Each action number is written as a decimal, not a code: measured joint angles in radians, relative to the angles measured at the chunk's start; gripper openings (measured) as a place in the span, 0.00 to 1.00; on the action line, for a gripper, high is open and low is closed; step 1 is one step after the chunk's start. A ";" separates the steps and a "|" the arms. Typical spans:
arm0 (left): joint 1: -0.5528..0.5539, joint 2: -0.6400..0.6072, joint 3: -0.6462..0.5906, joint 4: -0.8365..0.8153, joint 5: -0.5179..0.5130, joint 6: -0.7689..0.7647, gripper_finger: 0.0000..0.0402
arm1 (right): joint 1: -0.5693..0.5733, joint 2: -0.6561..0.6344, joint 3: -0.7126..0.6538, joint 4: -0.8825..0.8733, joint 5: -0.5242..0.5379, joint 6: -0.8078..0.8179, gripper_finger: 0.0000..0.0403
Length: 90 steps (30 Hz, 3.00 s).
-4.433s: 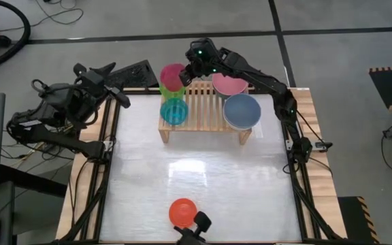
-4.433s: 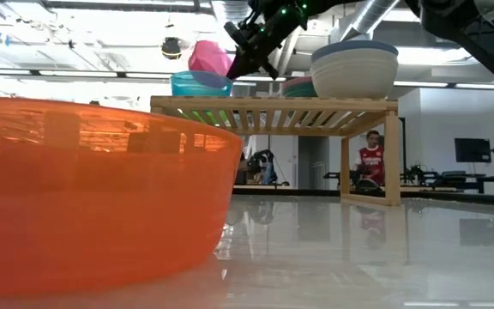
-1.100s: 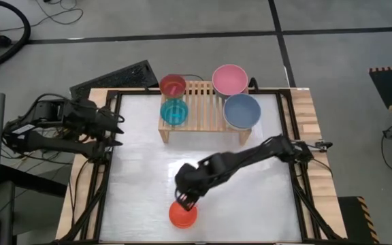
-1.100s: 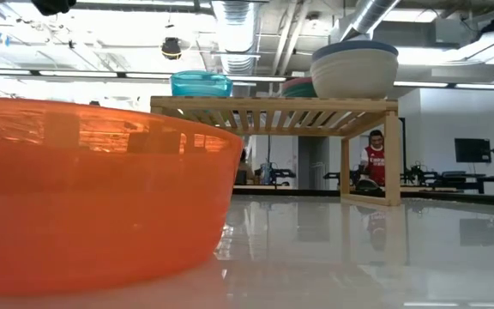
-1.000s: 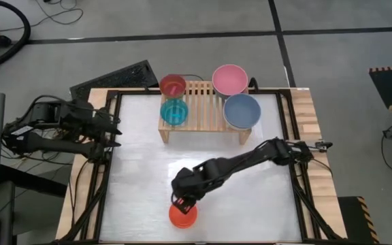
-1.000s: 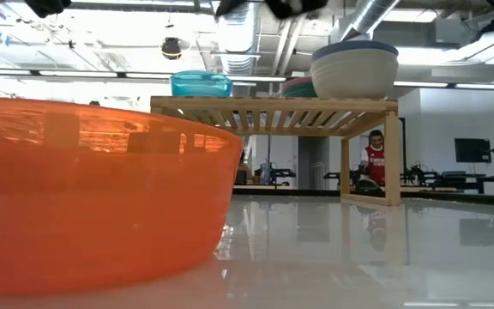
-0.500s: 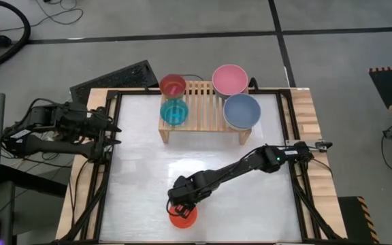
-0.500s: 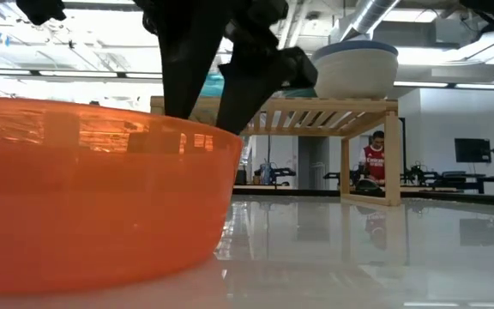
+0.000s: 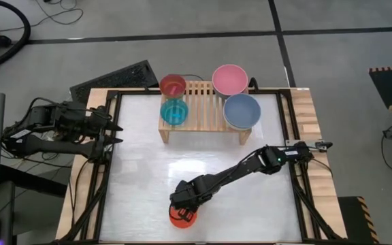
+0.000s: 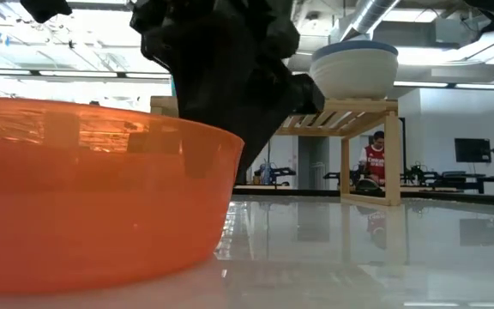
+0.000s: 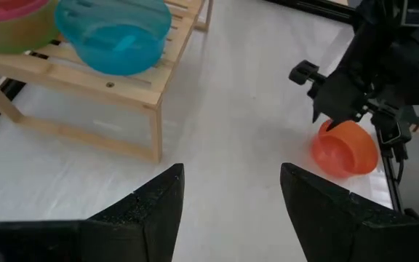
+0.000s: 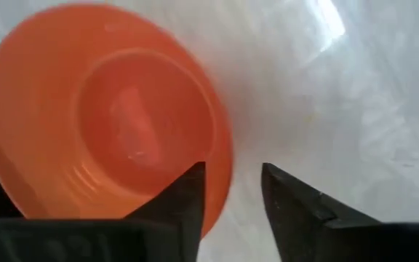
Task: Place and stack bowls onto a shelf
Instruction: Stack the small orange bowl on top of the small blue bowl on the shelf
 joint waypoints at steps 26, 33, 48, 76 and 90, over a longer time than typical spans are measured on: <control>0.000 0.000 0.000 0.000 0.000 -0.024 0.53 | -0.080 -0.207 0.059 0.015 -0.168 0.107 0.06; 0.000 0.000 0.001 0.002 -0.035 -0.061 0.53 | -0.197 -0.471 0.074 0.180 0.100 -0.003 0.06; 0.000 0.000 0.001 0.006 -0.176 -0.189 0.53 | -0.548 -0.523 0.071 0.357 0.113 -0.307 0.06; 0.000 0.002 0.001 0.029 -0.359 -0.375 0.53 | -0.697 -0.363 0.072 0.103 0.119 -0.483 0.06; 0.000 0.002 0.001 0.069 -0.413 -0.383 0.53 | -0.698 -0.357 0.073 0.073 0.079 -0.536 0.06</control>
